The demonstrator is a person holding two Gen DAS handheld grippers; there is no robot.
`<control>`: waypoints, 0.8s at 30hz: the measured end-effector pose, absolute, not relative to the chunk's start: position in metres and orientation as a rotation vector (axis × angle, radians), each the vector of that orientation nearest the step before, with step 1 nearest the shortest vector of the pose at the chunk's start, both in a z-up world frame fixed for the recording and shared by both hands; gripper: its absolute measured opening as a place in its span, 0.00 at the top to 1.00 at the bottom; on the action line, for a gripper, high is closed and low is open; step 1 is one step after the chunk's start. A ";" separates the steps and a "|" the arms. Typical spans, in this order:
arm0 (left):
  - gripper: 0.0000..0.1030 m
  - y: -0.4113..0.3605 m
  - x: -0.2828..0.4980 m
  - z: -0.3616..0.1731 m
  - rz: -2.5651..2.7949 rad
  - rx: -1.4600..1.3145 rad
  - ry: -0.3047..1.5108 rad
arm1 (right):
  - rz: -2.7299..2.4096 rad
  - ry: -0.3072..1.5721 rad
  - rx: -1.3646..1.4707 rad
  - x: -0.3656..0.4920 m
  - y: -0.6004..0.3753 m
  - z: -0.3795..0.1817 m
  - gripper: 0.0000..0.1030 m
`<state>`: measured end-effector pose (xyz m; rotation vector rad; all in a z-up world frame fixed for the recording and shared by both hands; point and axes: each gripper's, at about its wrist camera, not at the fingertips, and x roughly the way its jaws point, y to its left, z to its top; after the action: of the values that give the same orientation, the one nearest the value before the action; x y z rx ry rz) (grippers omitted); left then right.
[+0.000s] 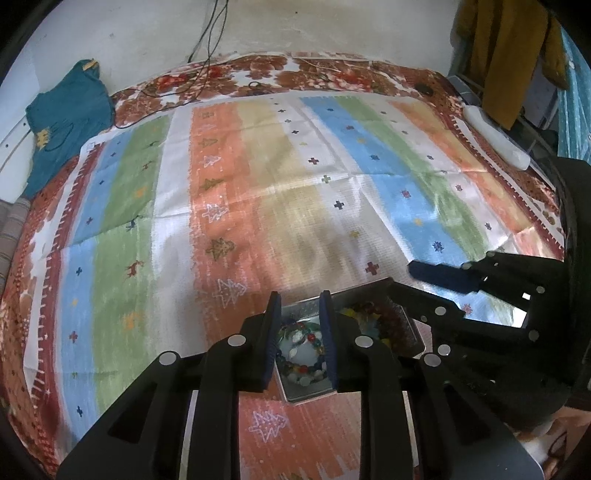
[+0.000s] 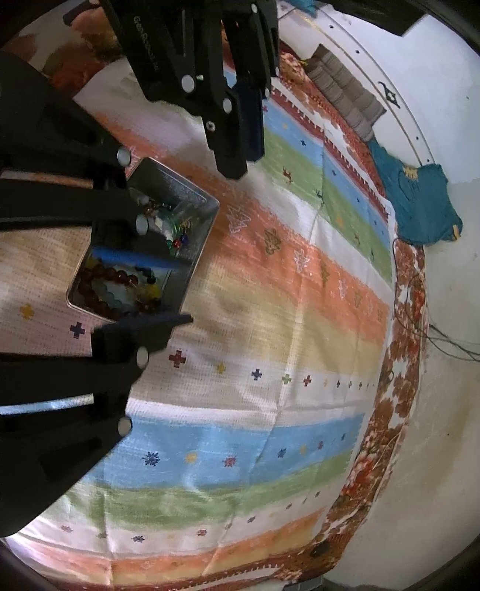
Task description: Organize jewelry
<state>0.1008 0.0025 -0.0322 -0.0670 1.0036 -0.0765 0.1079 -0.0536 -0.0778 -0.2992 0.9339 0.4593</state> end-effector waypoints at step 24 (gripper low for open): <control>0.29 -0.001 0.021 -0.014 -0.074 -0.070 0.924 | 0.452 0.792 -0.235 0.041 -0.091 -0.041 0.34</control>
<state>0.0206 -0.0013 -0.0143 -0.0700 0.9239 -0.0744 0.0406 -0.0909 -0.0405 -0.2348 0.7916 0.4522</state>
